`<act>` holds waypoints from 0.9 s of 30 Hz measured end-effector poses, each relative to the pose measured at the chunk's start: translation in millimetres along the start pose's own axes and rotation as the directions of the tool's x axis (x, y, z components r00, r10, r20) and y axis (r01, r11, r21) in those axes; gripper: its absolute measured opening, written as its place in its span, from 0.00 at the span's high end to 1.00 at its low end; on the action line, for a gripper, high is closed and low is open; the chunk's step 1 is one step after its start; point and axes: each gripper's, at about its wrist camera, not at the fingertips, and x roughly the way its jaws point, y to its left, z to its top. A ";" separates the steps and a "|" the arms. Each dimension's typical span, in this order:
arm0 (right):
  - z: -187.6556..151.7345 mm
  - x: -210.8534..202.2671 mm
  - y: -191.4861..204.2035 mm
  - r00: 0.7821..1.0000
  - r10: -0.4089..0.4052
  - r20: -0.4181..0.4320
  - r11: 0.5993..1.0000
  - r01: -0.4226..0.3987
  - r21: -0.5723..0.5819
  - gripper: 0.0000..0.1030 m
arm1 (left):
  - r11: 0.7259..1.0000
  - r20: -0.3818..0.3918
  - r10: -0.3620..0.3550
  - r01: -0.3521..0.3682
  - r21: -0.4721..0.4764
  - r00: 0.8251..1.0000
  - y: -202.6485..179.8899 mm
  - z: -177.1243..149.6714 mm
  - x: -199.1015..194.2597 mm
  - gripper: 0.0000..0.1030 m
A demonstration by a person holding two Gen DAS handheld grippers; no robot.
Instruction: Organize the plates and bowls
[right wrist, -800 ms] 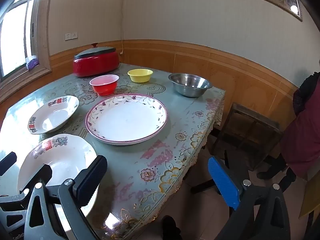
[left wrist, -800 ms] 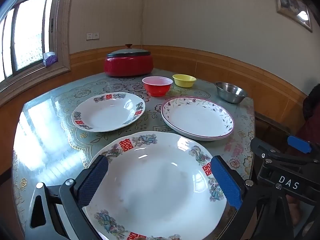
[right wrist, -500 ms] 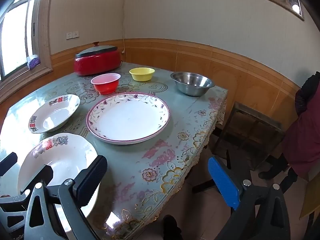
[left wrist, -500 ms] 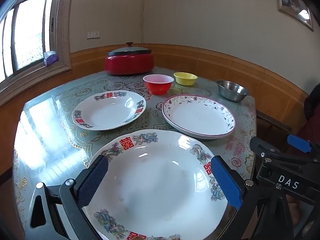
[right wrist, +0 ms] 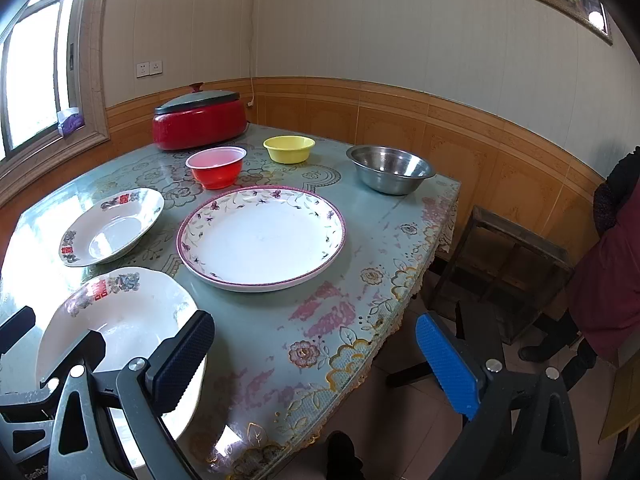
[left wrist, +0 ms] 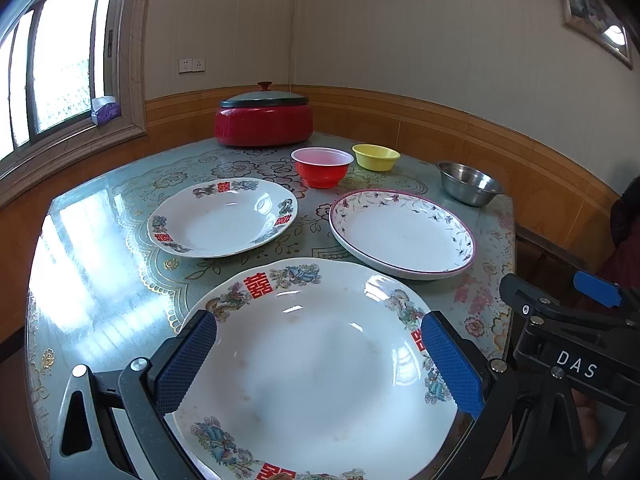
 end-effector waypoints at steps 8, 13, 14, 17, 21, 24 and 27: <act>1.5 1.3 1.8 1.000 0.011 -0.002 1.000 -0.011 -0.009 0.00 | 1.000 -0.002 0.004 -0.004 -0.006 1.000 0.2 0.6 -0.4 0.00; 1.7 3.2 2.8 1.000 0.018 -0.005 1.000 -0.018 -0.015 0.00 | 1.000 -0.003 0.005 -0.005 -0.014 1.000 2.6 0.4 -1.3 0.00; 1.7 3.5 3.0 1.000 0.019 -0.005 1.000 -0.019 -0.015 0.00 | 1.000 -0.003 0.006 -0.006 -0.016 1.000 3.3 0.7 -1.7 0.00; 1.8 4.6 3.6 1.000 0.021 -0.006 1.000 -0.021 -0.018 0.00 | 1.000 -0.004 0.007 -0.007 -0.019 1.000 4.3 0.8 -1.7 0.00; 1.0 5.2 4.4 1.000 0.025 -0.007 0.999 -0.025 -0.020 0.00 | 1.000 -0.007 0.010 -0.010 -0.020 1.000 3.6 2.1 -1.0 0.00; 1.3 5.7 4.7 1.000 0.028 -0.007 0.999 -0.028 -0.021 0.00 | 1.000 -0.006 0.010 -0.011 -0.020 1.000 3.7 2.0 -1.0 0.00; 1.2 6.4 4.6 0.999 0.031 -0.009 0.999 -0.031 -0.022 0.00 | 1.000 -0.006 0.012 -0.012 -0.022 1.000 4.1 1.7 -1.2 0.00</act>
